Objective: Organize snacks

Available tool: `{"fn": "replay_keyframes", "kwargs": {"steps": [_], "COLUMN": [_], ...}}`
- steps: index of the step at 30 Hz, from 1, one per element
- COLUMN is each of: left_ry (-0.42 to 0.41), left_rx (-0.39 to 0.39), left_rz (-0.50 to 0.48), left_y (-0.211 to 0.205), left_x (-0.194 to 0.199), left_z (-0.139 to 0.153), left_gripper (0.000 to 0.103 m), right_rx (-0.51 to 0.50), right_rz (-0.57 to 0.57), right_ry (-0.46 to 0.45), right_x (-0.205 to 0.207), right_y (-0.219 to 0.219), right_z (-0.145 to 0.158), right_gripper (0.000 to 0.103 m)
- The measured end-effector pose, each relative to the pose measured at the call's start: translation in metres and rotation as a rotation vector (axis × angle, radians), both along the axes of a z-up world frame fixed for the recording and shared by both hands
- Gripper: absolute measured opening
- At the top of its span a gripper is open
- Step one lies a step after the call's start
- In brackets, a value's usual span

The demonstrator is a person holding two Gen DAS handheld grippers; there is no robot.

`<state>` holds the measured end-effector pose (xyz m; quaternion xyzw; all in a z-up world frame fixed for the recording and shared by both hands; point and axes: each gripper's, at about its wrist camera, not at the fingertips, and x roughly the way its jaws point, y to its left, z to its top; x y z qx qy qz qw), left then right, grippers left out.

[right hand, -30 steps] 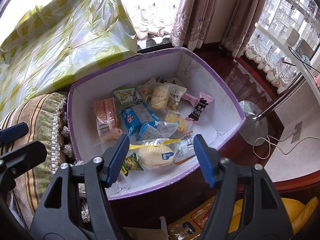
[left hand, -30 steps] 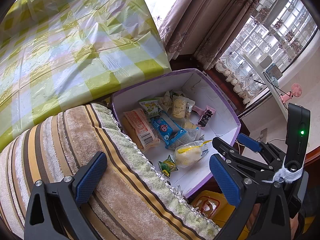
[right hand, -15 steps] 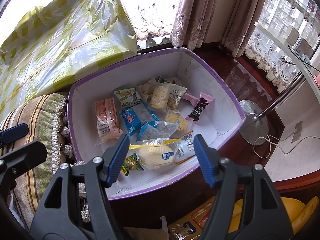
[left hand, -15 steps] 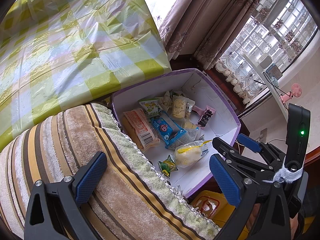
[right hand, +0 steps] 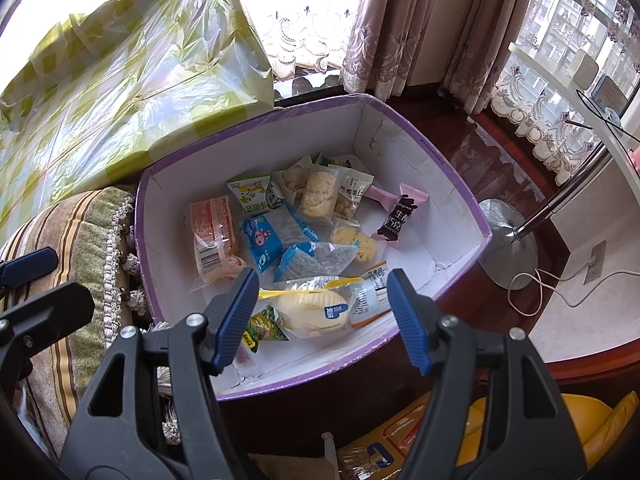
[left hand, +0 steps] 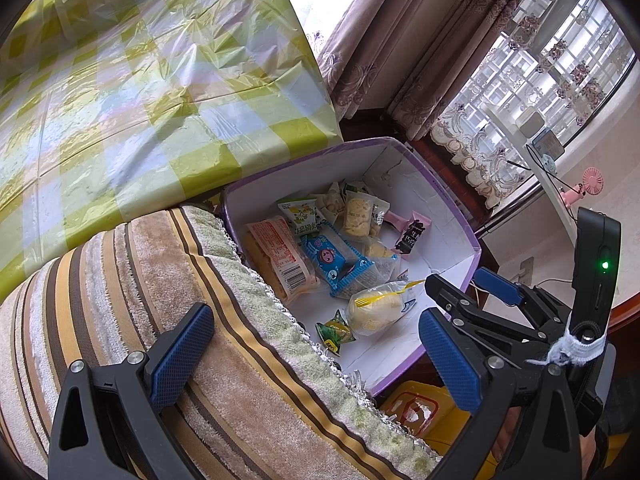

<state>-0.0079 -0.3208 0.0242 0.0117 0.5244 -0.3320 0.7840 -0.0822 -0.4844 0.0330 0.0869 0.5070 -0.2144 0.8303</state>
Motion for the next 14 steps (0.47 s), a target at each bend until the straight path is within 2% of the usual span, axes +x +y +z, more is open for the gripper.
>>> {"fn": "replay_keyframes", "kwargs": {"steps": [14], "left_ry": [-0.012], "left_rx": [-0.004], "left_rz": [-0.010], "left_y": [-0.0015], "left_x": [-0.0015], "left_z": [0.0026], "left_gripper": [0.103], "right_rx": [-0.004], "right_rz": [-0.028], "right_ry": [-0.006], "right_x": [-0.0027], "right_y": [-0.0043], "right_z": [0.0018], "right_gripper": [0.070]}}
